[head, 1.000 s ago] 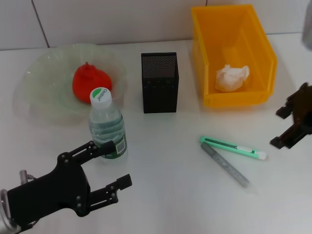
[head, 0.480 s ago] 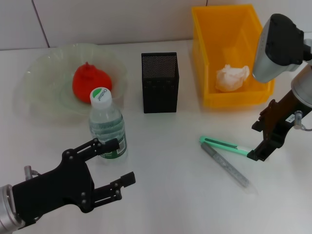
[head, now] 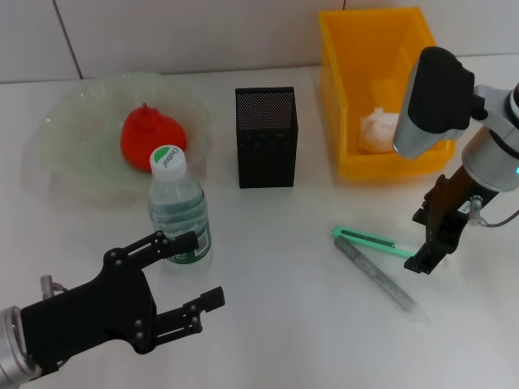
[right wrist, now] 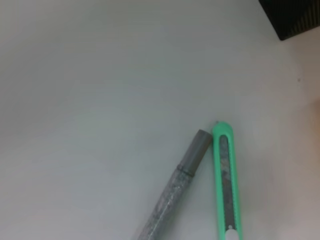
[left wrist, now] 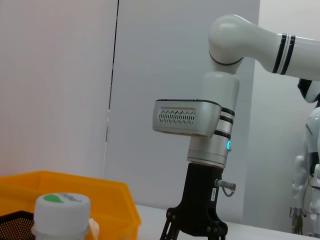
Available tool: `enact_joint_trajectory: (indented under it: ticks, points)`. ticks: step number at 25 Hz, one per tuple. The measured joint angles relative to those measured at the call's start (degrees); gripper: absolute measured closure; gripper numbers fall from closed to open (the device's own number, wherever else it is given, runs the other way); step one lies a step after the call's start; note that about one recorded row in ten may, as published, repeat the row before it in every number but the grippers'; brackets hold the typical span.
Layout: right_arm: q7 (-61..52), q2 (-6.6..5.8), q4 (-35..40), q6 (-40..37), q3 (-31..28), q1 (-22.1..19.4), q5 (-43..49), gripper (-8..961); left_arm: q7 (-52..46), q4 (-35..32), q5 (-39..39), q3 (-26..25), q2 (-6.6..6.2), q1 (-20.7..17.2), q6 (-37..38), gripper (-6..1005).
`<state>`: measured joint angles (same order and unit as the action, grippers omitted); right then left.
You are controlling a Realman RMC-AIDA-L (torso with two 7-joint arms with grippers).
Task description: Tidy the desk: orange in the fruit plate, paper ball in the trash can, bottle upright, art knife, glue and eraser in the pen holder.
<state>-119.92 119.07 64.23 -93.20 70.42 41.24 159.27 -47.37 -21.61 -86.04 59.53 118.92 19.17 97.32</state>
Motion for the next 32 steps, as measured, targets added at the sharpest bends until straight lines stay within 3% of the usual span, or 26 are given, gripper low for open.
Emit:
enact_joint_trajectory:
  ticks: [7,17,32]
  points:
    - [-1.2,0.02,-2.4,1.4,0.0,0.6,-0.1,185,0.0,0.0,-0.1,0.1,0.00,0.1,-0.1,226]
    - [-2.2,0.11,-3.6,2.9,0.3,0.6,-0.2,321,0.0,-0.1,-0.1,2.7,-0.15,0.5,-0.1,227]
    - [-2.6,0.20,-4.7,4.0,1.9,0.7,-0.1,392,-0.3,-0.5,-0.1,5.9,-0.27,1.3,0.5,227]
